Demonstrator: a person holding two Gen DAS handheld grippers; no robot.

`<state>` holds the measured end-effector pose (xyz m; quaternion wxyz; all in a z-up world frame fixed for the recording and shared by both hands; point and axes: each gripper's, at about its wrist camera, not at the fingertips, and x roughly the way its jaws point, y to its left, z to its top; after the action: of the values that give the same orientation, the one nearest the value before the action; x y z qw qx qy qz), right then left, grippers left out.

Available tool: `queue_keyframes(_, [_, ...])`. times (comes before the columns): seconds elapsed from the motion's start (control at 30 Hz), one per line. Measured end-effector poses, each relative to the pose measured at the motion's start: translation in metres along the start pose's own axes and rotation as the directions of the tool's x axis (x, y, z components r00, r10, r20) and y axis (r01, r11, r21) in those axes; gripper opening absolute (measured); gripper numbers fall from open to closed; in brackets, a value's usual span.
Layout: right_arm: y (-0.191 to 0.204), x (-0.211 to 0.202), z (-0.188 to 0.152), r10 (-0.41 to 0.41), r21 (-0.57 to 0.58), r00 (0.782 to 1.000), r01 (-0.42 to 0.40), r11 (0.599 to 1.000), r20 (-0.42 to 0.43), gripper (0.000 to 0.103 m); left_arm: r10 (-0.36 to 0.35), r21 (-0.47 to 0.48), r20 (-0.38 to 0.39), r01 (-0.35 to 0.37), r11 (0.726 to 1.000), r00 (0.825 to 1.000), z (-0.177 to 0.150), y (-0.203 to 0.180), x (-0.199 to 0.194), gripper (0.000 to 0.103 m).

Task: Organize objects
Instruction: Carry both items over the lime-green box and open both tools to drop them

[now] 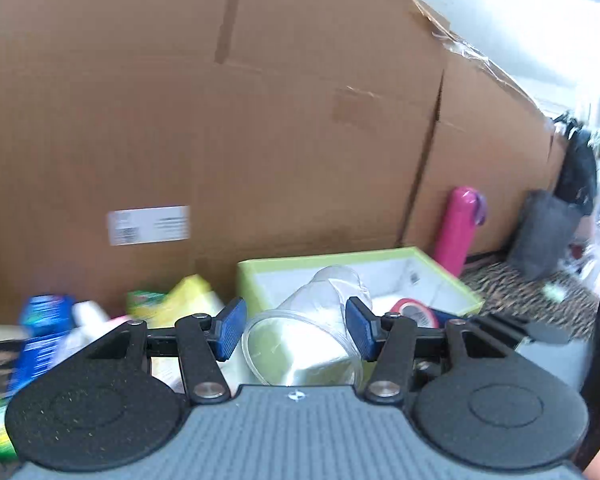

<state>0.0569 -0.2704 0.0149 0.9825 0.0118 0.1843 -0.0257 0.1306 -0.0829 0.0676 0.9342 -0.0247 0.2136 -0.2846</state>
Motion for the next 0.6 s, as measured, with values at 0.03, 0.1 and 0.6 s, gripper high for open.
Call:
queue_keyframes(0.03, [-0.008,0.007,0.004,-0.017,-0.001,1.0,0.017,1.0,-0.009,0.046,-0.004,0.0,-0.005,0.004,1.0,1.0,0.005,-0.006,0.014,0.057])
queue_keyframes(0.1, [-0.022,0.025,0.011,-0.055,-0.009,0.998,0.055,0.998,-0.034,0.046,0.008,0.018,-0.012,-0.008,1.0,1.0,0.012,-0.019,0.042,0.057])
queue_keyframes(0.6, [-0.062,0.122,0.01,-0.126,-0.033,0.951,0.122,0.992,-0.284,0.093,0.035,-0.025,-0.121,-0.039,0.999,0.992,0.002,-0.023,0.132,0.098])
